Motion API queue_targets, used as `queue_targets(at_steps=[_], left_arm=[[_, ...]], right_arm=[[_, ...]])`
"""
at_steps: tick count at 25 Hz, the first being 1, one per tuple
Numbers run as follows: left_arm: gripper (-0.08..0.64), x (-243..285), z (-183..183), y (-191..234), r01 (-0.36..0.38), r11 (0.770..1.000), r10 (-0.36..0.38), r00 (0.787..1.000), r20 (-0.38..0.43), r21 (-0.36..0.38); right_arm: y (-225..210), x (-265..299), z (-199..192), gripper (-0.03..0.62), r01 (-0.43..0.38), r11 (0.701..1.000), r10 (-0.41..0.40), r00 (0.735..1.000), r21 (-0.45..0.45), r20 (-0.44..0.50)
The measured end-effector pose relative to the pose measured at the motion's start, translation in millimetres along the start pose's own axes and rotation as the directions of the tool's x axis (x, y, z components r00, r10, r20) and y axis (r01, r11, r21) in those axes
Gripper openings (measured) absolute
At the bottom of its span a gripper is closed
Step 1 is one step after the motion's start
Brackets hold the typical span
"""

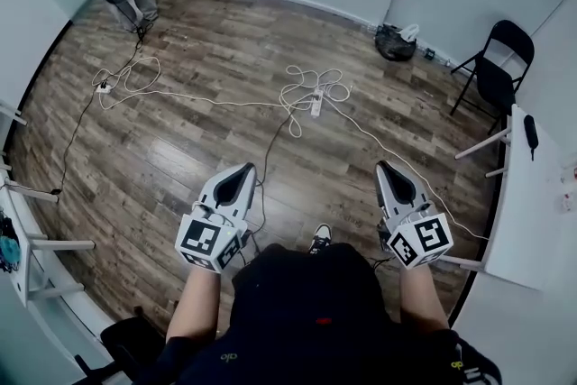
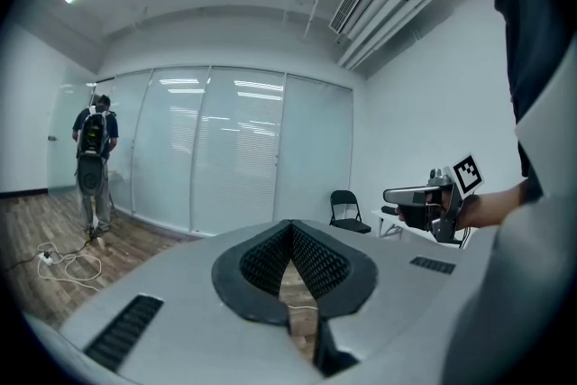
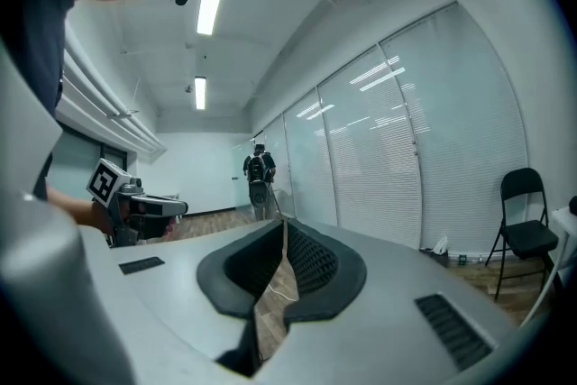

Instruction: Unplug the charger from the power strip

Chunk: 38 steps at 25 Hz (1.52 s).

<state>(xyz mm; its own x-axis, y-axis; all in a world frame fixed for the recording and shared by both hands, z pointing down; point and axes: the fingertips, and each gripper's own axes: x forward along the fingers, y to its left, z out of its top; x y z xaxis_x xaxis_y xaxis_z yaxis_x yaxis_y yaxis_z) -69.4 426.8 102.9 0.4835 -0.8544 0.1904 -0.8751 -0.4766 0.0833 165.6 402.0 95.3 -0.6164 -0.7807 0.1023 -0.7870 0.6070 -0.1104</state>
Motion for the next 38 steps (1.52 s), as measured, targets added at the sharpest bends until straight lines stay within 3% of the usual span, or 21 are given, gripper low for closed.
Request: queue_targets(at_steps=[7,17,25,38], left_arm=[[0.020,55,-3,-16,-0.010,0.999,0.009,1.000,-0.030,-0.042],[0.020,117,-3,11,0.029,0.998,-0.031,0.999,-0.030,-0.062],[0.020,198,13,90,0.089,0.993,-0.092,0.995,-0.033,-0.072],[0.020,283,27,239,0.180,0.981,-0.186,0.979,-0.085,-0.074]], right_arm=[[-65,2,-15,0.029,0.017,0.999,-0.015,0.999,0.043,-0.036],[-94,46,-22,0.029,0.024,0.999,-0.021,0.997,0.040,-0.078],[-127,148,0,0.029,0.074,0.997,-0.072,0.995,0.024,-0.072],[-144,304,24,0.029,0.154,0.988,-0.154,0.985,0.005,-0.077]])
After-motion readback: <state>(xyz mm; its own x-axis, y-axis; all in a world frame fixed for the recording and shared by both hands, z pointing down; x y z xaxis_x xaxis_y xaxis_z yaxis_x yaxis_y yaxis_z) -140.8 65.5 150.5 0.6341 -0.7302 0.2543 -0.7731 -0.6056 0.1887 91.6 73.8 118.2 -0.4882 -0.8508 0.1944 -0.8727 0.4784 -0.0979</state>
